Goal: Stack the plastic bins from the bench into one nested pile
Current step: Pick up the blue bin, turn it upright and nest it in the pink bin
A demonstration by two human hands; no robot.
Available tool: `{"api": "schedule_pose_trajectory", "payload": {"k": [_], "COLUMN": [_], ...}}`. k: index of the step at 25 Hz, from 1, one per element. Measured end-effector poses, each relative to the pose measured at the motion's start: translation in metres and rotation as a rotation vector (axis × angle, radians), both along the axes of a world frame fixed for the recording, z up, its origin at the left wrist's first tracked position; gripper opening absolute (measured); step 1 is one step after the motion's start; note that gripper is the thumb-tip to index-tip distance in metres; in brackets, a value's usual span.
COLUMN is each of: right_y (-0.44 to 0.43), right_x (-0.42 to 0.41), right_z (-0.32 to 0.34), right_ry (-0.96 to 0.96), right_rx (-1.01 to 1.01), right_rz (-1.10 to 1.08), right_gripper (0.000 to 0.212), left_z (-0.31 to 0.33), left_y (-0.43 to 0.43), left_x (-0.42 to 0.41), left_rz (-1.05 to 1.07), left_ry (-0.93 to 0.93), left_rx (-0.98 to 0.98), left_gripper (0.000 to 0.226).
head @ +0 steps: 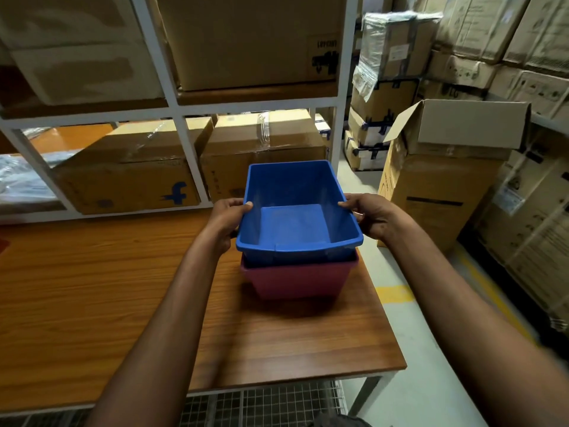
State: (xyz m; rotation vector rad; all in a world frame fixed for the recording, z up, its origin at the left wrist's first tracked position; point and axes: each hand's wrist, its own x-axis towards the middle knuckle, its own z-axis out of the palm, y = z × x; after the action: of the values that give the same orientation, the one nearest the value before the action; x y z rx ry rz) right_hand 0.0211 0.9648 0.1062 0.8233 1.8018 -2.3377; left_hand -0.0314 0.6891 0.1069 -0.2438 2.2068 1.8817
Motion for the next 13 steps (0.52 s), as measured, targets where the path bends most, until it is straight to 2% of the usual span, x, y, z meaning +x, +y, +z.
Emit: {"api": "schedule_pose_trajectory", "payload": {"k": [5,8,13], "right_y": [-0.005,-0.009,-0.023], "right_x": [0.006,0.018,0.054], "right_z": [-0.005,0.001,0.004], "right_ry": [0.003,0.021,0.126], "right_rx": [0.104,0.184,0.207], "right_rz": [-0.032,-0.074,-0.262], "right_gripper": [0.032,0.040,0.042], "left_z": [-0.007,-0.005,-0.011], "left_y": [-0.001,-0.002,-0.012], "left_x": [0.007,0.015,0.040], "left_rz": [0.019,0.041,0.087], "left_ry": [0.028,0.063,0.159], "left_rx": [0.048,0.057,0.070], "left_gripper": [0.024,0.019,0.037]}}
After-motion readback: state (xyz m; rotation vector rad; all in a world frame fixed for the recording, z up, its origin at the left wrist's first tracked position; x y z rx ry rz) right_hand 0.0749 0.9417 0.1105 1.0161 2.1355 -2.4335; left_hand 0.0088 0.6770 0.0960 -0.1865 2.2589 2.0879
